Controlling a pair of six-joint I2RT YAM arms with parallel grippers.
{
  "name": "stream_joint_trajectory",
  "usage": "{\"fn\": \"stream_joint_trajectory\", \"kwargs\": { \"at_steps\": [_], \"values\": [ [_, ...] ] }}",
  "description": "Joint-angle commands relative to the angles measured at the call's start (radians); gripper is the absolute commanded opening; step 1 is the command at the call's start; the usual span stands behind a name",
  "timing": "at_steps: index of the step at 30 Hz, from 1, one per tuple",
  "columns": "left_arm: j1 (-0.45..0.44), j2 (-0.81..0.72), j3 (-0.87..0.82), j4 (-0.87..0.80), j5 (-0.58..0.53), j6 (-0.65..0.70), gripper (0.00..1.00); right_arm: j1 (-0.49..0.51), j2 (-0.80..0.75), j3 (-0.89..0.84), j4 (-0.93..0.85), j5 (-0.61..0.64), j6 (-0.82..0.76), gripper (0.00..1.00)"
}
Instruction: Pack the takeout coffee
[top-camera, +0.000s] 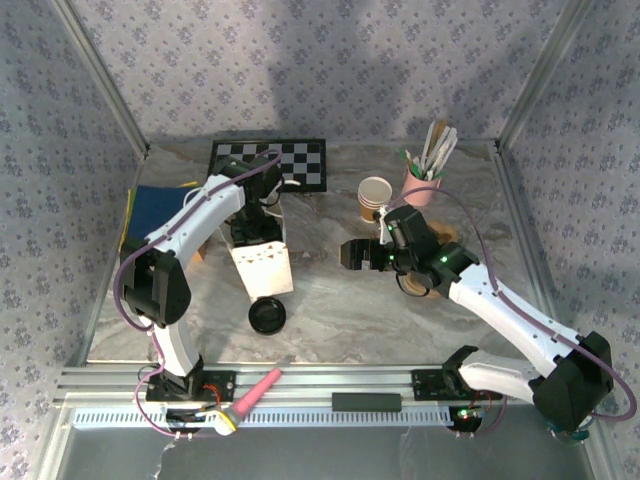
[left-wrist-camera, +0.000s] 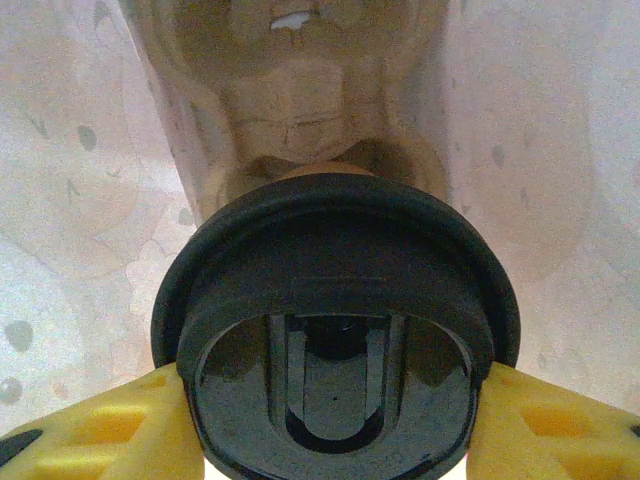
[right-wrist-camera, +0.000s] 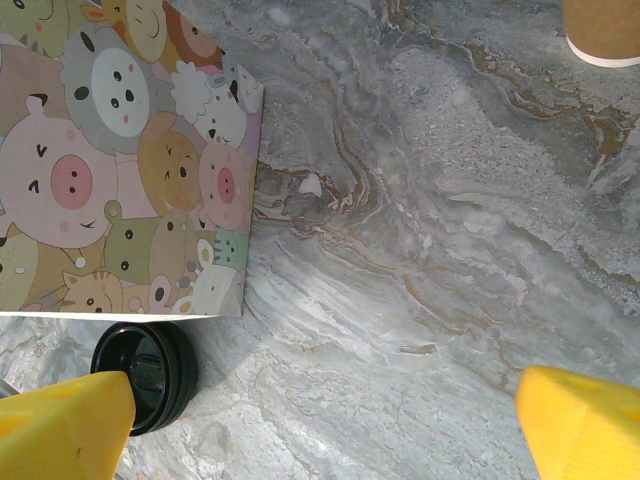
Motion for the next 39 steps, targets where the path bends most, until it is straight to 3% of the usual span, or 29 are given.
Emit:
{"fn": "stream_joint_trajectory", "kwargs": {
  "at_steps": [1,39],
  "values": [
    [0.01,-0.019,-0.024,0.009,-0.018,0.014,0.49,0.004,-0.01,0.016,-0.019,0.015,0.0,1.0],
    [0.021,-0.02,-0.082,0.037,-0.05,0.014,0.49,0.009,-0.036,-0.003,-0.023,0.024,0.012,1.0]
  ]
}}
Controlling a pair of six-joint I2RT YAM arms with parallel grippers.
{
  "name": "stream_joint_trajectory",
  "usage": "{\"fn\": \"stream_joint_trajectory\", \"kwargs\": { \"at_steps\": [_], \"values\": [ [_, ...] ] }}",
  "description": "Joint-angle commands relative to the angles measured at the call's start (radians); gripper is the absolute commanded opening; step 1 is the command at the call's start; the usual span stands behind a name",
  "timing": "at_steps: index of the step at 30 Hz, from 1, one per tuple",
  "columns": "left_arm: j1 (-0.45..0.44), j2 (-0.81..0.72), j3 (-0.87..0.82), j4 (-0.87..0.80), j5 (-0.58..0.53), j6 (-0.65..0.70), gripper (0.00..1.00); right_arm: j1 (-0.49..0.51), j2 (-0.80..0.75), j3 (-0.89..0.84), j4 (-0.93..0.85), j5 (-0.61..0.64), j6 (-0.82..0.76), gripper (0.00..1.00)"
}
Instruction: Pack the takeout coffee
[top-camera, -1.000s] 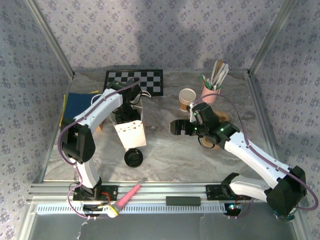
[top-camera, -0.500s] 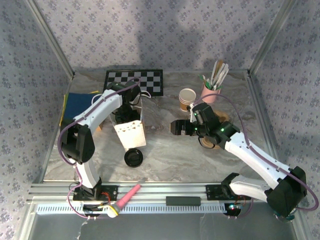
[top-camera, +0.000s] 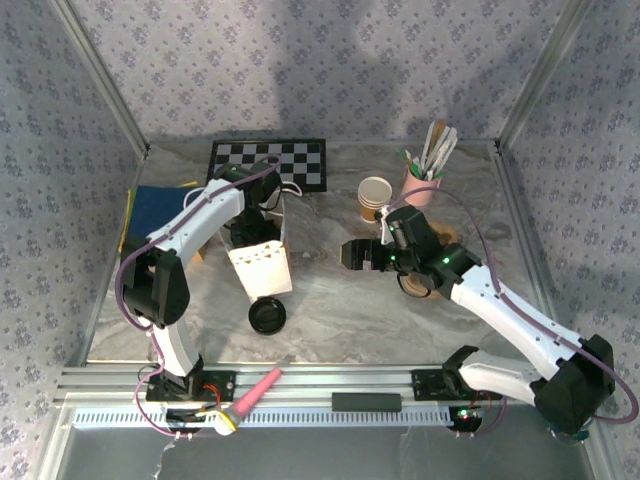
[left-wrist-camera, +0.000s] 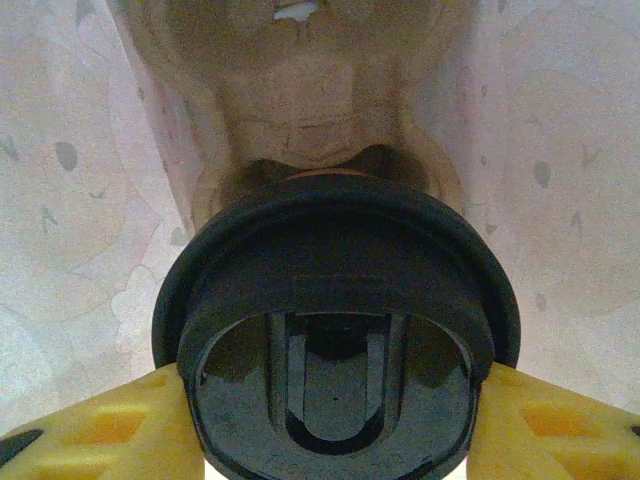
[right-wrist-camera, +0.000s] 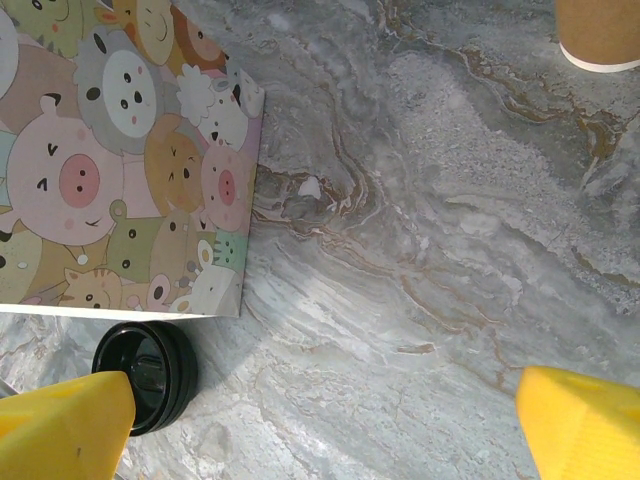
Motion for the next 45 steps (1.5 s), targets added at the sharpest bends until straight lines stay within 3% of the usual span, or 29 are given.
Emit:
{"fn": "stream_joint_trajectory", "kwargs": {
  "at_steps": [1,45],
  "values": [
    [0.009,-0.013,-0.016,-0.02,-0.052,0.008,0.49,0.007,-0.021,-0.002,-0.016,0.016,0.012,1.0],
    [0.008,0.003,-0.127,0.06,-0.071,0.017,0.49,0.013,-0.04,-0.001,-0.032,0.029,0.015,1.0]
  ]
}}
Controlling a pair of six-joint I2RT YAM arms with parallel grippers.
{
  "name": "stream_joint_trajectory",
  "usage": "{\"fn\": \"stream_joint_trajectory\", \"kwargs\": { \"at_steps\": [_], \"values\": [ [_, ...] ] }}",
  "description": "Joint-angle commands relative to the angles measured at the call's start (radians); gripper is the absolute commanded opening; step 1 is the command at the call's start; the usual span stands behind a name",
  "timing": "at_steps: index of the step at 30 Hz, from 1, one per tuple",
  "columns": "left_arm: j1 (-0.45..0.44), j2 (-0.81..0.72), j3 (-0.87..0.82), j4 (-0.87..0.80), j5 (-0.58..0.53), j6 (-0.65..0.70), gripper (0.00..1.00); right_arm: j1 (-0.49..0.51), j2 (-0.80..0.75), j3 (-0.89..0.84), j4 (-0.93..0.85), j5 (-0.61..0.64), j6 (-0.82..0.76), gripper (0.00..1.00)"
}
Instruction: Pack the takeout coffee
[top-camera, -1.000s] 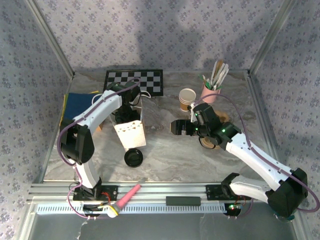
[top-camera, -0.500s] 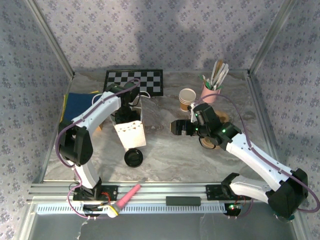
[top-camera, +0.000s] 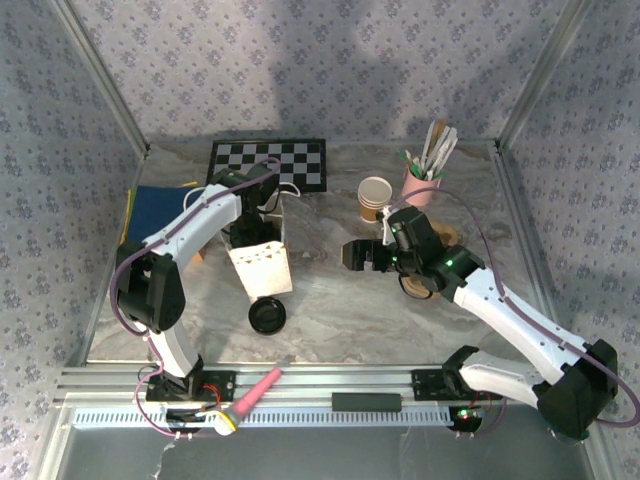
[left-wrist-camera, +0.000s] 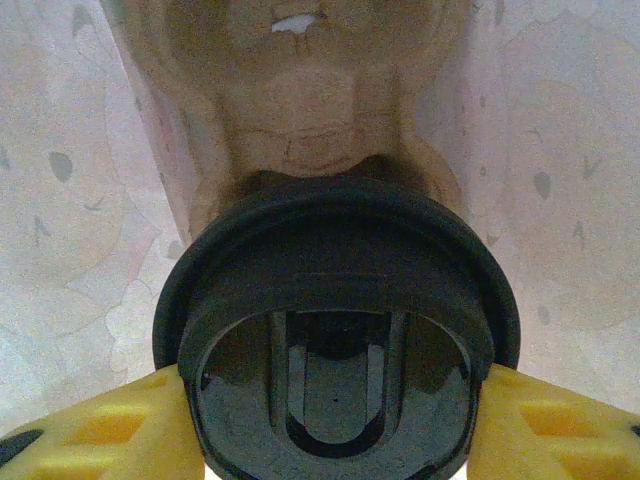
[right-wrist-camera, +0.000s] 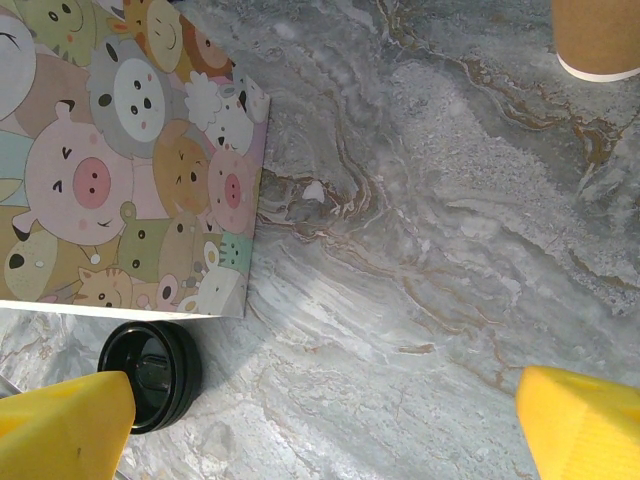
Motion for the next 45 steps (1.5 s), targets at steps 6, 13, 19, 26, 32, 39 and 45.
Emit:
{"fn": "stream_joint_trajectory", "kwargs": {
  "at_steps": [6,13,19,26,32,39,45],
  "values": [
    [0.008,0.041,-0.055,-0.015,-0.066,0.02,0.49,0.008,-0.016,-0.003,-0.024,0.02,0.016,1.0],
    [0.008,0.035,-0.058,-0.021,-0.067,0.021,0.49,0.008,-0.019,0.001,-0.032,0.023,0.015,1.0],
    [0.009,0.02,-0.056,-0.029,-0.072,0.017,0.49,0.009,-0.022,-0.014,-0.014,0.019,0.025,1.0],
    [0.008,0.02,-0.088,-0.005,-0.065,0.011,0.49,0.012,-0.015,-0.002,-0.022,0.022,0.022,1.0],
    [0.008,0.026,-0.095,0.003,-0.061,0.014,0.49,0.012,-0.016,-0.002,-0.025,0.025,0.022,1.0],
    [0.008,0.018,-0.077,-0.022,-0.067,0.013,0.49,0.013,-0.011,-0.002,-0.02,0.025,0.022,1.0],
    [0.009,0.012,-0.032,-0.06,-0.075,0.012,0.5,0.012,-0.004,0.001,-0.015,0.024,0.021,1.0]
  ]
}}
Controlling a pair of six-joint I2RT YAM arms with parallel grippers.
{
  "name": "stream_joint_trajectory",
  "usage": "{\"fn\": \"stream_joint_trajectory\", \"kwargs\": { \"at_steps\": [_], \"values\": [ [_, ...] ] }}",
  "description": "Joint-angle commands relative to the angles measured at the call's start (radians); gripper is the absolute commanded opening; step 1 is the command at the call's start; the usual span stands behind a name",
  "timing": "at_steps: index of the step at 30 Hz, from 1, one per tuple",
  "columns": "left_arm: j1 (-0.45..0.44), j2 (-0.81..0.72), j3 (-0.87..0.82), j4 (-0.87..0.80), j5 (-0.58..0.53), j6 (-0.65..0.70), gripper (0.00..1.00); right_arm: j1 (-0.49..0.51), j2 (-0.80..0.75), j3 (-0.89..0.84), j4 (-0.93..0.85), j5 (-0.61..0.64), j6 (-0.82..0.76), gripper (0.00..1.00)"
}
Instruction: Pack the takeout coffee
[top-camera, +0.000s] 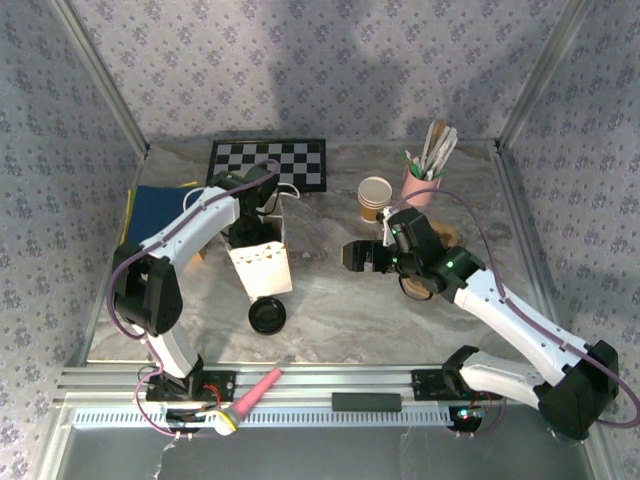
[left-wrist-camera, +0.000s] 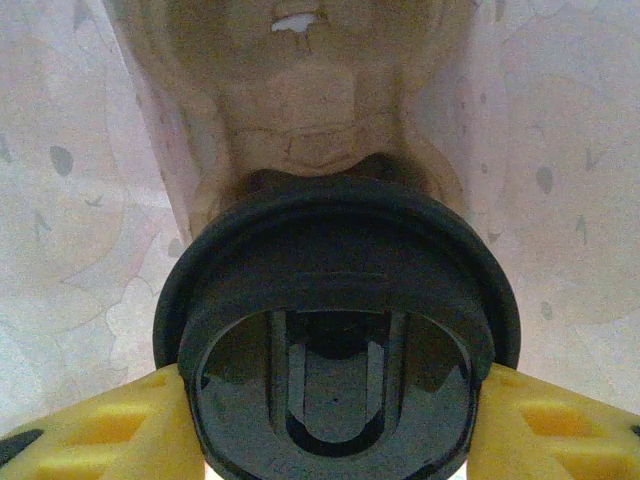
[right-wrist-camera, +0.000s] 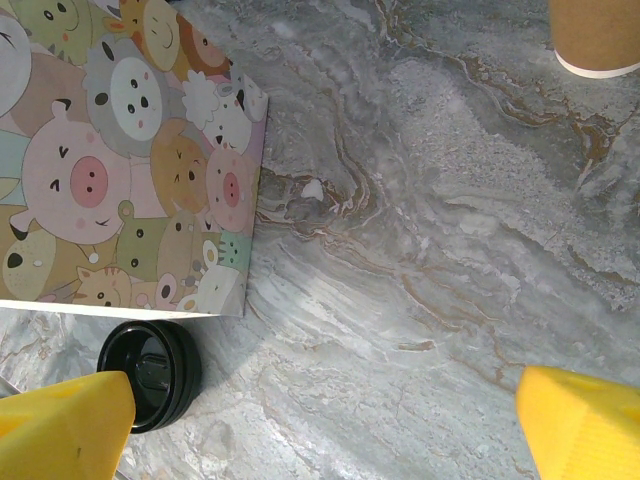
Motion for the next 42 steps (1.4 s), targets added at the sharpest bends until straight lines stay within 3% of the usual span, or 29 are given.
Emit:
{"fn": "stream_joint_trajectory", "kwargs": {
  "at_steps": [1,13,42],
  "values": [
    [0.008,0.036,0.0,-0.08,-0.075,0.012,0.5,0.007,0.005,0.007,-0.013,0.015,0.013,1.0],
    [0.009,0.027,0.049,-0.117,-0.081,0.007,0.61,0.006,0.008,0.006,-0.004,0.013,0.013,1.0],
    [0.009,-0.004,0.073,-0.132,-0.079,-0.009,0.65,0.009,0.022,0.021,-0.008,0.009,0.007,1.0]
  ]
}}
